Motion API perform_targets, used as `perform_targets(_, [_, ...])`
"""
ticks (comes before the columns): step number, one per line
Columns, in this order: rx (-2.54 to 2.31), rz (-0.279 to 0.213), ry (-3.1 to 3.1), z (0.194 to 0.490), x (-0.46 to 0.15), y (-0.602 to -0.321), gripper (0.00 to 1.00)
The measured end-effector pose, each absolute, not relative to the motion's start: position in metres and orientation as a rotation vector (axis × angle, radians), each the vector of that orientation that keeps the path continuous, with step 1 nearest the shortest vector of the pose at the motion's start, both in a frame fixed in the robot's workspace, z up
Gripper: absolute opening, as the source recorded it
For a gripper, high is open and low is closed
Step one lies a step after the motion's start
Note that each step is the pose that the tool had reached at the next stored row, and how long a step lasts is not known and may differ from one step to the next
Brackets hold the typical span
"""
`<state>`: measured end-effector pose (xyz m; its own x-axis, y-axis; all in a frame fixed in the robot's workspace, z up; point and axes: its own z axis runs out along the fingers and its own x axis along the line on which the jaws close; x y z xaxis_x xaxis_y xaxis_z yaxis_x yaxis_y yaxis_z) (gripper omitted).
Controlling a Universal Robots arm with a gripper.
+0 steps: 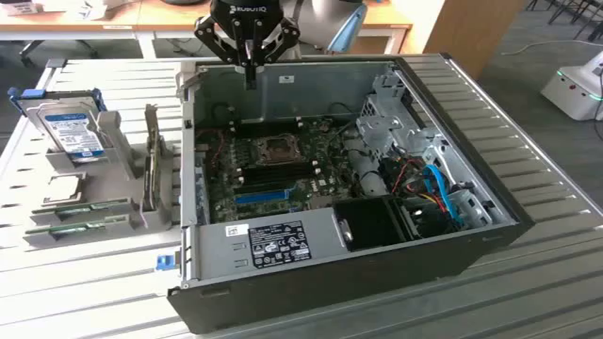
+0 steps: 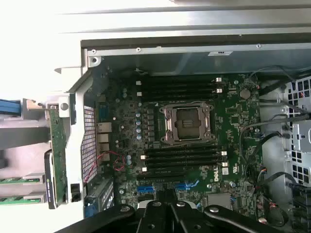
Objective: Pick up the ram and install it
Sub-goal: 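Reach for the ram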
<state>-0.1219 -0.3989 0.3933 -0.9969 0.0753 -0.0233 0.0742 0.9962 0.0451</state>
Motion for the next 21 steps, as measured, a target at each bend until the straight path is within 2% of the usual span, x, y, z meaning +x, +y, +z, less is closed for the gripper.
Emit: perform_targets(21, [0.117,0.069,3.120,0.393,-0.138,-0.399,0.10])
